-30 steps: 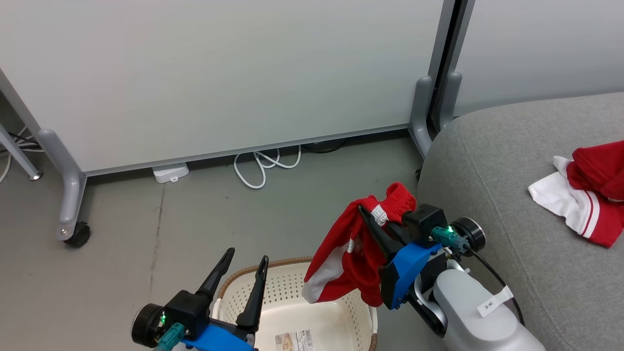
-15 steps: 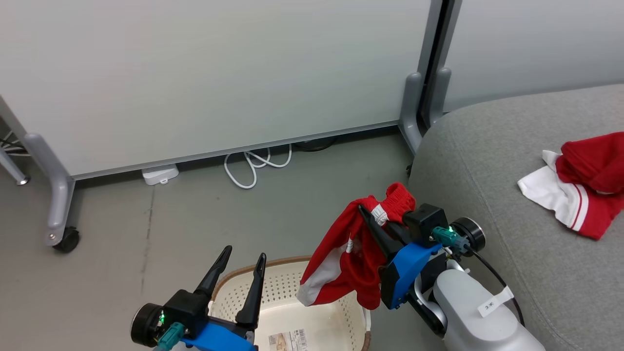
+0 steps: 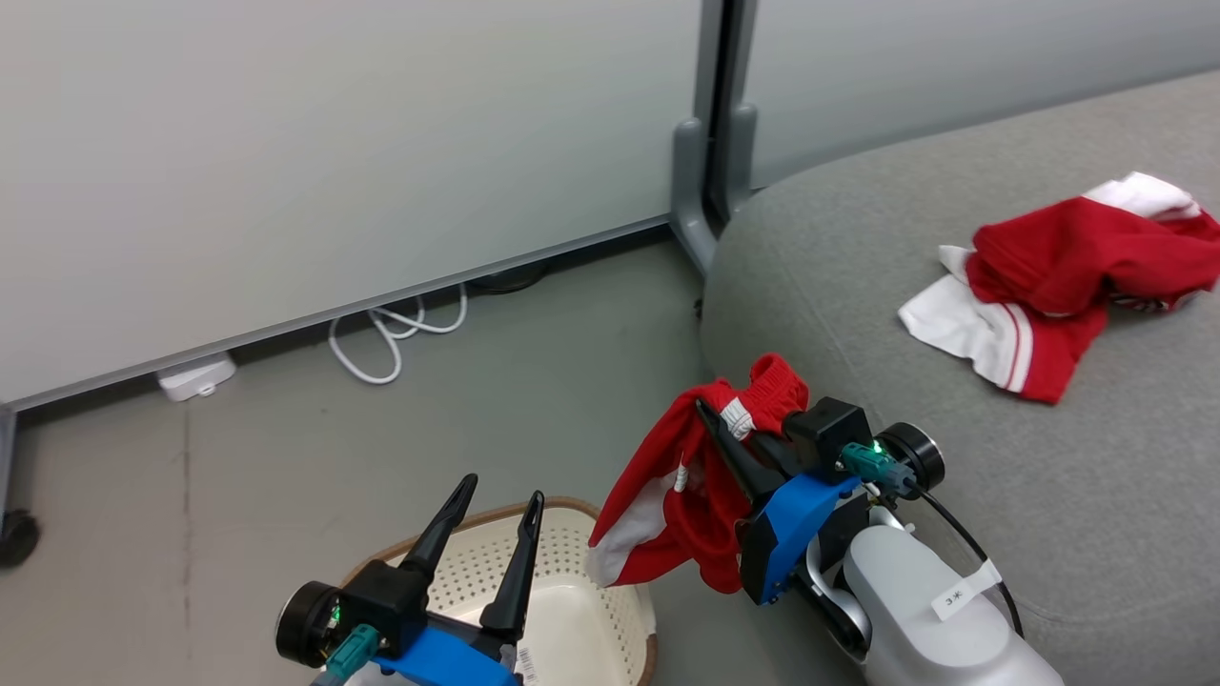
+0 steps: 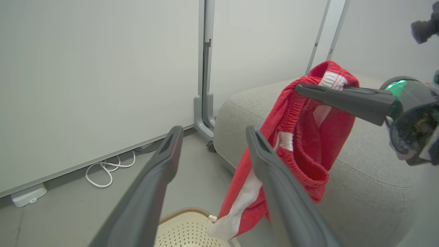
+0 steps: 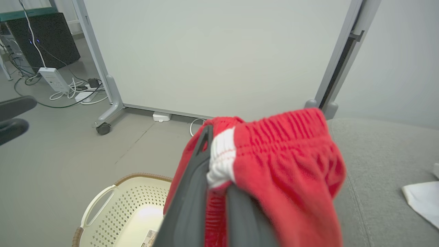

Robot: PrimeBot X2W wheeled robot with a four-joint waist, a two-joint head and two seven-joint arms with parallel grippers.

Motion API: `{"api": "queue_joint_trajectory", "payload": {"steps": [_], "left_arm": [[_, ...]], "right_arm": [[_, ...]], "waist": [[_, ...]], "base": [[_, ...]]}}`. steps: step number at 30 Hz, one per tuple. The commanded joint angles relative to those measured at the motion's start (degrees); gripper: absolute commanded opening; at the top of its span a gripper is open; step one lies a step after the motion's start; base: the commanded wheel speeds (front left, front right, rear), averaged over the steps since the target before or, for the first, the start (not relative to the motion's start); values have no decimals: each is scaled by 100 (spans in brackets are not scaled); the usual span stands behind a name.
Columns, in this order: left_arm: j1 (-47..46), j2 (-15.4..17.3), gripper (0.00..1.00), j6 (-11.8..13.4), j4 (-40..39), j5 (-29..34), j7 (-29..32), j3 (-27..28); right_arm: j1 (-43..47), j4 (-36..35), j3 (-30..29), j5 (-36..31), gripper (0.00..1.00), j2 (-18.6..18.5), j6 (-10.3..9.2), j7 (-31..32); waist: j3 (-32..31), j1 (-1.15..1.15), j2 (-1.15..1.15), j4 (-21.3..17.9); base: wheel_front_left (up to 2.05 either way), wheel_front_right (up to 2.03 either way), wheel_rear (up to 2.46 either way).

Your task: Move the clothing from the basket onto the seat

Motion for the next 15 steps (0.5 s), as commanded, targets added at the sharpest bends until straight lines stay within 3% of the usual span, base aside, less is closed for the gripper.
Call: {"api": "queue_joint_trajectory", "payload": {"steps": [1, 15], "left_arm": [[-66, 18, 100, -10, -13, -29, -14, -9], [-200, 87, 100, -11, -24, -69, -15, -53]], "right_arm": [[50, -31, -3, -1, 0, 3, 1, -30], [13, -144, 38, 27, 0, 4, 1, -30]], "waist": [[38, 0, 0, -226], [197, 0, 0, -1322]], "base": [[0, 0, 0], [0, 0, 0]]}}
